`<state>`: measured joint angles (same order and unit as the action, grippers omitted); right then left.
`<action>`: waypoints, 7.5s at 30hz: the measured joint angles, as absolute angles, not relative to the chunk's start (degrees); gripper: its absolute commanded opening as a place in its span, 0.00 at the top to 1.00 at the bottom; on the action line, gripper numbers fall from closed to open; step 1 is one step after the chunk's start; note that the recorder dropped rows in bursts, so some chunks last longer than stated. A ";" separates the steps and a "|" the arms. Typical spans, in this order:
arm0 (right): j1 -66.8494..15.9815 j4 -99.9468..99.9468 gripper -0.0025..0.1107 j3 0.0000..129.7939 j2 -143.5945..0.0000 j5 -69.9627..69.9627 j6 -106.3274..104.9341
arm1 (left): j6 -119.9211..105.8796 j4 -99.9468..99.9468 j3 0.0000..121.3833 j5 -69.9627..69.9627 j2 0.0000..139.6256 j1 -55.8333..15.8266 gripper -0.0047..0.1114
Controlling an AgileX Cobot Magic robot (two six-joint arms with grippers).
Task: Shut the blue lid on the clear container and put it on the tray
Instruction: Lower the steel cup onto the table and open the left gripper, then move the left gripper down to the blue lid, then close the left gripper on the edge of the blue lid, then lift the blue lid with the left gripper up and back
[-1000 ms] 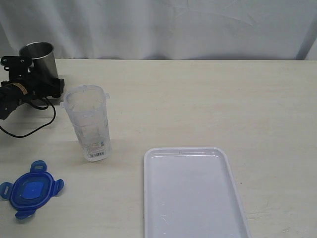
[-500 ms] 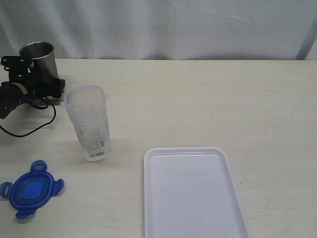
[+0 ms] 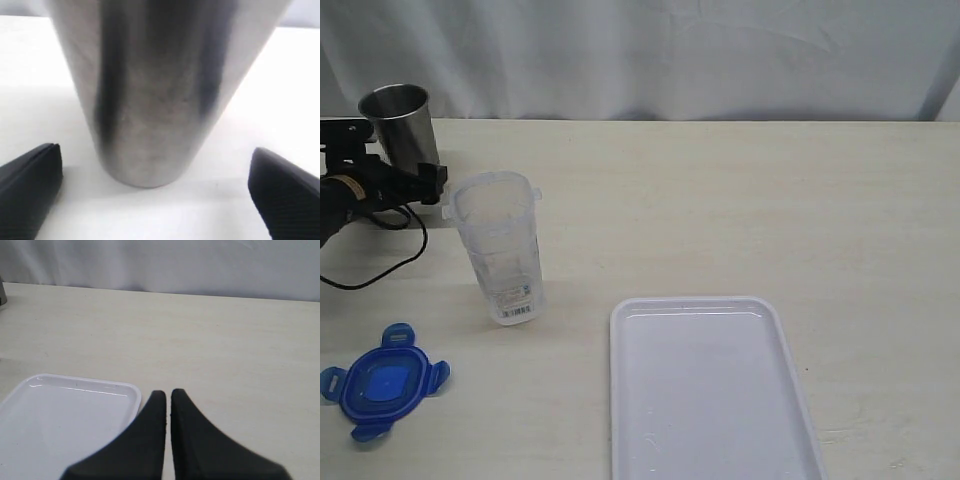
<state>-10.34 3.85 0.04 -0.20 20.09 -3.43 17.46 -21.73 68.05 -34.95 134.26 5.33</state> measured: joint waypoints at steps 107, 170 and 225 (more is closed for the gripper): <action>-10.34 3.85 0.94 0.04 -0.20 20.09 -3.43 | -5.84 15.55 37.54 36.33 94.63 5.33 0.55; -10.34 3.85 0.94 0.04 -0.20 20.09 -3.43 | -21.33 27.70 34.94 28.01 96.33 5.33 0.82; -10.34 3.85 0.94 0.04 -0.20 20.09 -3.43 | -30.00 21.43 50.04 33.88 78.11 5.33 0.96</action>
